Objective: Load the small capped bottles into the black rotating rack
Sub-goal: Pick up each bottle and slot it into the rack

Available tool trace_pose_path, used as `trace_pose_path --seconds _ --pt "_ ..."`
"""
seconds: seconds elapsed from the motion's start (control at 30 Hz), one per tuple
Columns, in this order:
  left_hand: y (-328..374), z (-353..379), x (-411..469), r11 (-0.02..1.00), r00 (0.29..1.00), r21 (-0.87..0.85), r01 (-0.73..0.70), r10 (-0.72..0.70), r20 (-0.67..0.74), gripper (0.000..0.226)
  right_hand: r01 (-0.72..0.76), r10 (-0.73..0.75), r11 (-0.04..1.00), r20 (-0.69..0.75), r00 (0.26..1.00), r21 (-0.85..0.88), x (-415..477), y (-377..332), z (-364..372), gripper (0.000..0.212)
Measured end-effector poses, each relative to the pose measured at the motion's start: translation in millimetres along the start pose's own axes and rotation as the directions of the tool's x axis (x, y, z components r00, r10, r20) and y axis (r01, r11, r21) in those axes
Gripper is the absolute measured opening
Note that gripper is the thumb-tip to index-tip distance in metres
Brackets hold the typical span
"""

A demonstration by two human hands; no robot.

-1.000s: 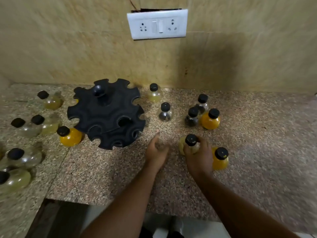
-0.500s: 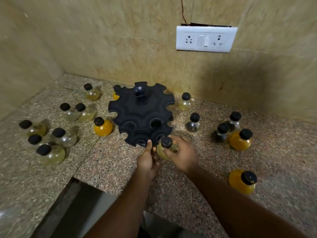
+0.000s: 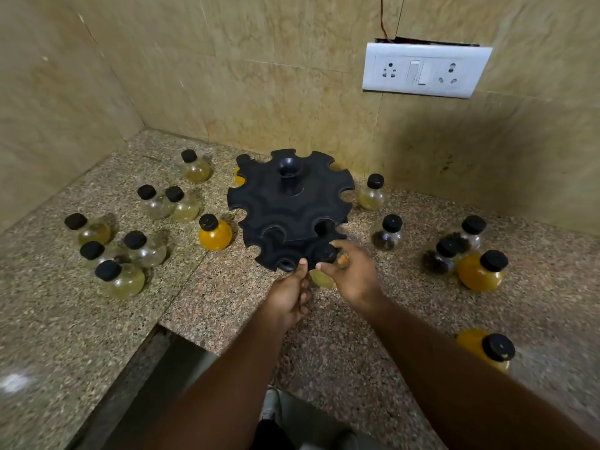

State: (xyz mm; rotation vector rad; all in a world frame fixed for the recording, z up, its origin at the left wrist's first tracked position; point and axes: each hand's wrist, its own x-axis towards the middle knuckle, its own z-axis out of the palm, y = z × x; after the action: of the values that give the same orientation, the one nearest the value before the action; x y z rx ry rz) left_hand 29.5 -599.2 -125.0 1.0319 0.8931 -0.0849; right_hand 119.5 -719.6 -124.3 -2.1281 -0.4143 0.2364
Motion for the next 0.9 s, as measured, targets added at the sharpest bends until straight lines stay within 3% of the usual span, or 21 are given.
trace_pose_path --seconds 0.2,0.37,0.47,0.57,0.63,0.8,0.9 --pt "-10 9 1 1.0 0.998 0.006 -0.026 0.027 -0.052 0.045 -0.055 0.057 0.995 -0.013 0.998 0.082 -5 1 -1 0.042" --pt "-45 31 -4 0.981 0.978 0.105 -0.163 0.175 -0.112 0.024 -0.096 0.1 0.993 -0.066 0.993 0.069 -36 14 -11 0.041" --pt "-70 42 0 0.926 0.968 0.309 -0.217 0.245 -0.053 0.022 -0.216 0.229 0.971 -0.134 0.964 0.099 -65 38 -19 0.041" --pt "-86 59 2 0.715 0.92 0.601 -0.357 0.382 0.092 0.013 -0.325 0.345 0.938 -0.215 0.914 0.122 -94 60 -31 0.036" --pt "-96 80 2 0.54 0.872 0.705 -0.46 0.425 0.243 0.023 -0.379 0.408 0.913 -0.277 0.87 0.154 -112 74 -45 0.03" --pt "-116 120 -2 0.299 0.768 0.732 -0.613 0.444 0.462 0.043 -0.443 0.489 0.872 -0.44 0.753 0.21 -151 97 -72 0.015" --pt "-125 133 -2 0.052 0.708 0.74 -0.67 0.343 0.617 0.062 -0.465 0.492 0.86 -0.577 0.651 0.21 -167 107 -85 0.015"
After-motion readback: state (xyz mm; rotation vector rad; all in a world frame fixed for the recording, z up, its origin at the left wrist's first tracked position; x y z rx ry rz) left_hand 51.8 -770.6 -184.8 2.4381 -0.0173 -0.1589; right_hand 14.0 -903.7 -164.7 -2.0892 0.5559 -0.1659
